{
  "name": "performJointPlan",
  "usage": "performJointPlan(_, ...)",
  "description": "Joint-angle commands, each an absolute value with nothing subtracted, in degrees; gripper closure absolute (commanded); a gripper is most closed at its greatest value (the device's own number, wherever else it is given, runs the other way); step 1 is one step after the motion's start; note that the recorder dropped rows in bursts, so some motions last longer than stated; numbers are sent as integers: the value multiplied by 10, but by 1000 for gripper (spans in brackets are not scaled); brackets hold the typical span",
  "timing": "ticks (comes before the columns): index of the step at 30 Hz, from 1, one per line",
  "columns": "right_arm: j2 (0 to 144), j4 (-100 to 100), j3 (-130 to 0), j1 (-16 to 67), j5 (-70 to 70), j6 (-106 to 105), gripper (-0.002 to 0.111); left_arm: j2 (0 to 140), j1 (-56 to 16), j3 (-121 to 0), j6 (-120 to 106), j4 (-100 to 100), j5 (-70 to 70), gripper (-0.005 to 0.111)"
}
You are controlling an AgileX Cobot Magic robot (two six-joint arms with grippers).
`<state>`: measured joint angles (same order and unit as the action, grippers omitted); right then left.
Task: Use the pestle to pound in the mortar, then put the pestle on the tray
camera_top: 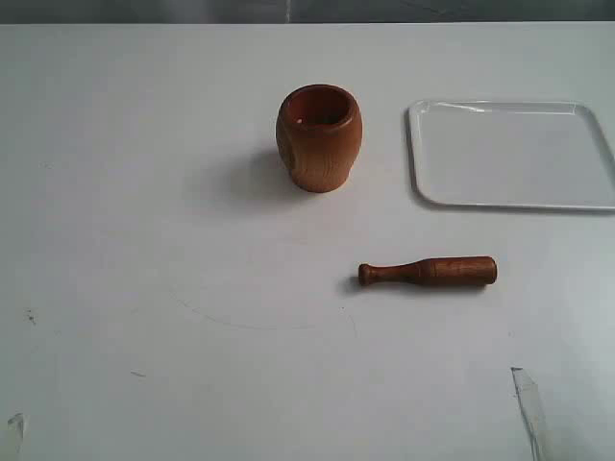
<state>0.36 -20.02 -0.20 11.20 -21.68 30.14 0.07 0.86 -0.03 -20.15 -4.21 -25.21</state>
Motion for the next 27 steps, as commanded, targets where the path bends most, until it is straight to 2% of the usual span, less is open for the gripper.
performJointPlan(1, 0, -204, 0, 108, -217, 304, 108, 0, 4, 0, -197, -38, -250, 107)
performJointPlan(23, 0, -213, 0, 108, -213, 297, 108, 0, 4, 0, -197, -38, -250, 107)
performJointPlan(27, 0, -307, 0, 108, -88, 290, 108, 0, 4, 0, -197, -38, -250, 107)
